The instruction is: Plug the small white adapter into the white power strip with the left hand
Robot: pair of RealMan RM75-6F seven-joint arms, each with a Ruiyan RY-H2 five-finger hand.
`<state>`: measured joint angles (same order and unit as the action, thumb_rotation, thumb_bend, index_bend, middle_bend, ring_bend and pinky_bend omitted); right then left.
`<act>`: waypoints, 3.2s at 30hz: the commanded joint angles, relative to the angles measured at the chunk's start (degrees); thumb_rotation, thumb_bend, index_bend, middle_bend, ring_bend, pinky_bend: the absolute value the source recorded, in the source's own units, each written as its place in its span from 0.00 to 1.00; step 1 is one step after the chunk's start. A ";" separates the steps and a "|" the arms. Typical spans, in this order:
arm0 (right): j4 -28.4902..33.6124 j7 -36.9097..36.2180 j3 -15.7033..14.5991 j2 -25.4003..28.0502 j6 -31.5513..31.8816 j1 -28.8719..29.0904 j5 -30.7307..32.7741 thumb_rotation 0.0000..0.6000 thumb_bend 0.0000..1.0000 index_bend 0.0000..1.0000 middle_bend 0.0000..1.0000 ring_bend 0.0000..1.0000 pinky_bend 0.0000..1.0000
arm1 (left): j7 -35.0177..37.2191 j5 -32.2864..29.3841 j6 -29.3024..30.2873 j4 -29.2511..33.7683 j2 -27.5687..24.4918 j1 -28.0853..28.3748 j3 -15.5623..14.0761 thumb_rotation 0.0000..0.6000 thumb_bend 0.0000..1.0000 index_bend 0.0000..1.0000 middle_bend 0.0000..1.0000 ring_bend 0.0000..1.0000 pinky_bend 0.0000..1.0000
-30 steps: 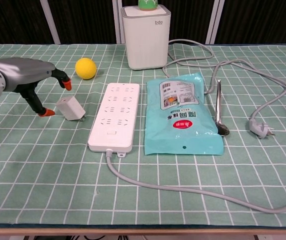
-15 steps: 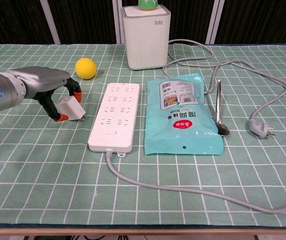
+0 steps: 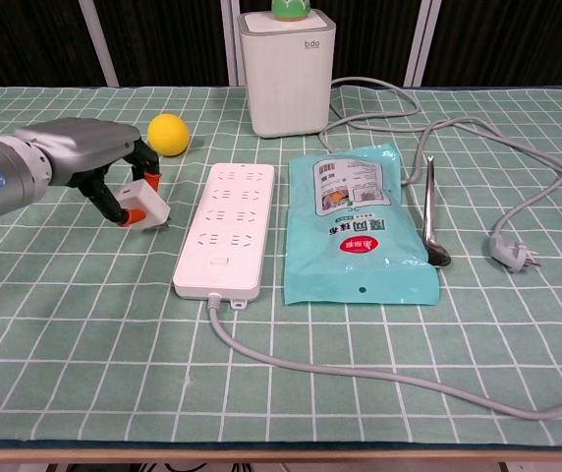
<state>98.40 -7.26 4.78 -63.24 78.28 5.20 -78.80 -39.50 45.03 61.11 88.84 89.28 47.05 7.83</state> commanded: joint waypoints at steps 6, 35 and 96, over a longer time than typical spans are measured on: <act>0.15 -0.13 0.05 0.07 -0.14 -0.02 0.26 1.00 0.34 0.00 0.00 0.00 0.00 | -7.23 -5.05 0.09 4.15 -3.26 3.40 2.18 1.00 0.44 0.69 0.69 0.18 0.04; 1.07 -2.13 0.58 0.95 -2.29 0.27 2.70 1.00 0.34 0.00 0.00 0.00 0.00 | -37.09 -41.38 0.02 -0.48 -1.05 29.67 6.73 1.00 0.48 0.77 0.83 0.29 0.00; 2.03 -3.84 0.73 1.78 -3.46 0.36 3.58 1.00 0.34 0.00 0.00 0.00 0.00 | -43.30 -49.27 2.60 -8.34 7.89 34.40 7.86 1.00 0.48 0.78 0.84 0.30 0.00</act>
<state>100.43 -11.10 5.51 -61.46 74.82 5.56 -75.22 -82.81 -4.26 63.72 80.52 97.15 81.46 15.70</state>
